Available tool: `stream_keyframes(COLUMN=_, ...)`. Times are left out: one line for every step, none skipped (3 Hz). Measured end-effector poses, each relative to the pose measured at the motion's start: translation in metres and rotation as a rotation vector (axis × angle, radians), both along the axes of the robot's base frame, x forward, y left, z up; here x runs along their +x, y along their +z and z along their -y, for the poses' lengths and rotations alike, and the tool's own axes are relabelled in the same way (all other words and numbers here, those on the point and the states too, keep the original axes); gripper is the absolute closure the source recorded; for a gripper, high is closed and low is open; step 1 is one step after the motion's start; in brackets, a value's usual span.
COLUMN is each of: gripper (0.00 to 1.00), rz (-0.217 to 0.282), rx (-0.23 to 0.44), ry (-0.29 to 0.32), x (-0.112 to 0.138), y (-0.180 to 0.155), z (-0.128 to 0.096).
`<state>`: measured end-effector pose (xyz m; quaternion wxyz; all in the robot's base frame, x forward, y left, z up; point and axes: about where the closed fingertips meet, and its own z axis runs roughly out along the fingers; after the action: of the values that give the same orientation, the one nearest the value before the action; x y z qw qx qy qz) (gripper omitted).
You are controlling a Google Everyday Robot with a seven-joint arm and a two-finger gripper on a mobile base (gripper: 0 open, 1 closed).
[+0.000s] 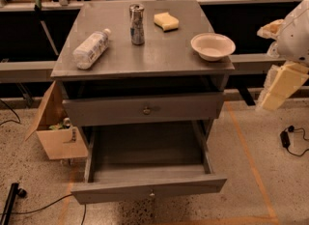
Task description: Move paper bowl near redbull can
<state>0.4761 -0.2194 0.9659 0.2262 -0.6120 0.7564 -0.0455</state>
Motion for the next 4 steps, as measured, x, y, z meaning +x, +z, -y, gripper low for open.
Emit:
stream_keyframes(gripper=0.00, rz=0.150, rx=0.143, ry=0.077, x=0.061, y=-0.009, z=0.009)
stream_keyframes(gripper=0.00, rz=0.366, rx=0.212, ry=0.163, x=0.135, y=-0.002, z=0.016)
stream_keyframes(gripper=0.00, rz=0.528, rx=0.136, ry=0.236, x=0.200, y=-0.008, z=0.027)
stream_keyframes(gripper=0.00, rz=0.596, rx=-0.004, ry=0.232, x=0.260, y=-0.040, z=0.039)
